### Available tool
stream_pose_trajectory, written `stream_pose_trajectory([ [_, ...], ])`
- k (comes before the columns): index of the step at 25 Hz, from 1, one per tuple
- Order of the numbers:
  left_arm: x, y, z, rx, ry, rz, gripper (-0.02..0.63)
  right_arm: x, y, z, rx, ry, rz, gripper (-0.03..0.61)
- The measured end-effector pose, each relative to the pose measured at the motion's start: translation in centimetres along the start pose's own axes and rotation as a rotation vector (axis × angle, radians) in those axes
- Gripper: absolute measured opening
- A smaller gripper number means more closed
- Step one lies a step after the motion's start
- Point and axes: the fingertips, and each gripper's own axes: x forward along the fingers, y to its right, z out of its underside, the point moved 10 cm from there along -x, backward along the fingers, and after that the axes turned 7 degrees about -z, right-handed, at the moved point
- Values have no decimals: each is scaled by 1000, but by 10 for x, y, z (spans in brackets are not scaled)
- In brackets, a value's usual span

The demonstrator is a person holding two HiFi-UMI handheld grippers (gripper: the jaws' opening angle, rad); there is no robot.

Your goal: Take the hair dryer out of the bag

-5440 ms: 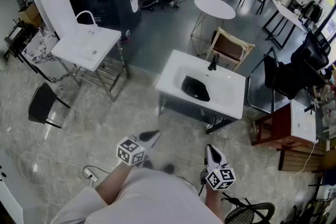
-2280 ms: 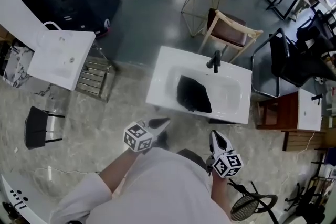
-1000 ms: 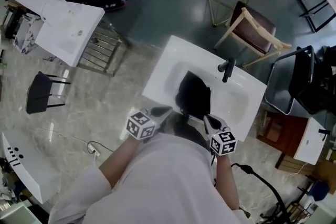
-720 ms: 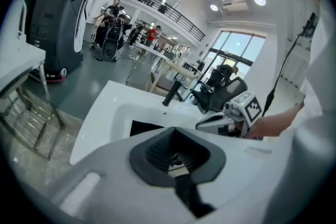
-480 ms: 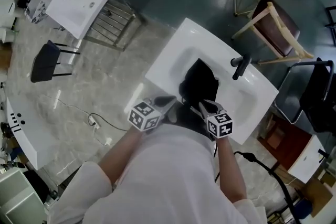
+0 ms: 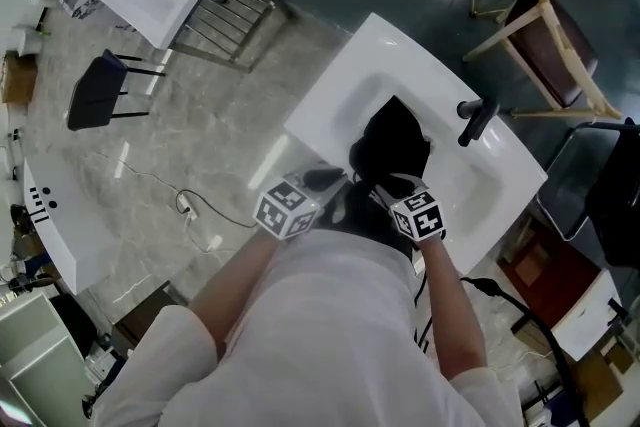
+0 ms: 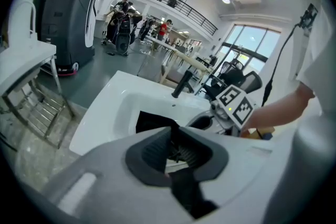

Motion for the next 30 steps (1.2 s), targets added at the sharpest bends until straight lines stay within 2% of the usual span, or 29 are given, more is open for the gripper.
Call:
stream_pose_trajectory([
  [1, 2, 0, 0, 0, -6, 0, 43, 3, 1, 1, -12, -22, -8, 135],
  [5, 5, 0, 1, -14, -14, 0, 43, 14, 6, 5, -53, -107, -22, 137],
  [7, 7, 1, 1, -18, -18, 0, 43, 17, 9, 6, -61, -124, -17, 100],
  [9, 10, 2, 2, -16, -26, 2, 43, 16, 13, 5, -56, -114, -8, 27],
  [16, 27, 11, 2, 43, -74, 29, 46, 4, 25, -2, -38, -64, 4, 12],
  [21, 52, 18, -4, 137, -130, 55, 84, -12, 39, -14, -40, -10, 42, 12],
  [30, 108, 27, -3, 374, -264, 74, 159, -26, 53, -37, -73, 62, 73, 12],
])
